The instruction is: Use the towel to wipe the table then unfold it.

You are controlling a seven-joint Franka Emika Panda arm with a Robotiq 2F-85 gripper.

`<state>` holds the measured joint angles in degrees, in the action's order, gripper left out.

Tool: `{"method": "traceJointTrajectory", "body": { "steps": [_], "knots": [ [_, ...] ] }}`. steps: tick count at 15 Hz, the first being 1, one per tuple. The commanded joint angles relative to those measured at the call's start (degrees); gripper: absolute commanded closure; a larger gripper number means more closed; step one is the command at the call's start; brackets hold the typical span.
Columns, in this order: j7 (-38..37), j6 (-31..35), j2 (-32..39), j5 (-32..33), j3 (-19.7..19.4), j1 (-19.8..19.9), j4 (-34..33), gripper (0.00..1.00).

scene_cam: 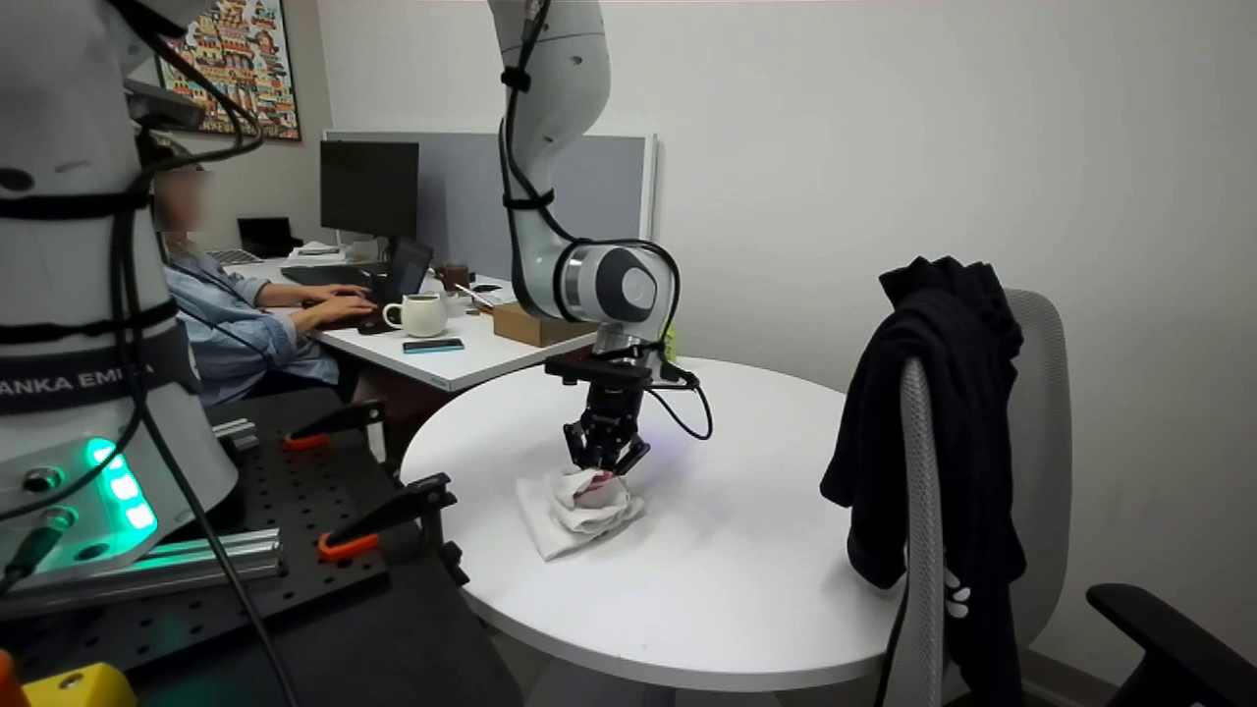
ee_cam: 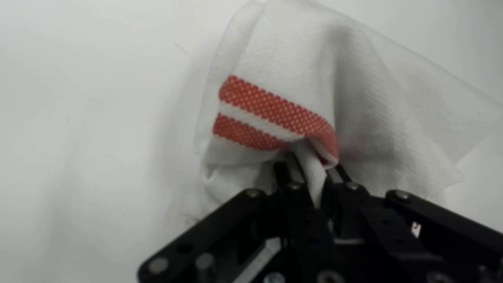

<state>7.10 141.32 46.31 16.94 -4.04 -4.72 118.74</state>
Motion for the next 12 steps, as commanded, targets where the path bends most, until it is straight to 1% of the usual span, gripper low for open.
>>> {"method": "traceJointTrajectory", "body": {
  "steps": [1, 3, 5, 7, 9, 12],
  "knots": [
    [-5.5, 1.4, 7.6, 1.1, -0.1, -4.0, -8.7, 0.97],
    [-7.6, -0.2, 9.9, 0.5, -0.1, -5.1, -13.9, 0.97],
    [-9.2, -2.4, 11.8, -0.9, 0.1, -5.0, -19.1, 0.97],
    [-11.4, -4.3, 13.8, -1.3, -0.6, -5.1, -24.2, 0.97],
    [-13.3, -5.9, 15.4, -1.6, -1.4, -4.6, -29.2, 0.97],
    [-14.9, -7.4, 18.4, -3.2, -2.1, -2.8, -37.0, 0.97]
  ]
}}
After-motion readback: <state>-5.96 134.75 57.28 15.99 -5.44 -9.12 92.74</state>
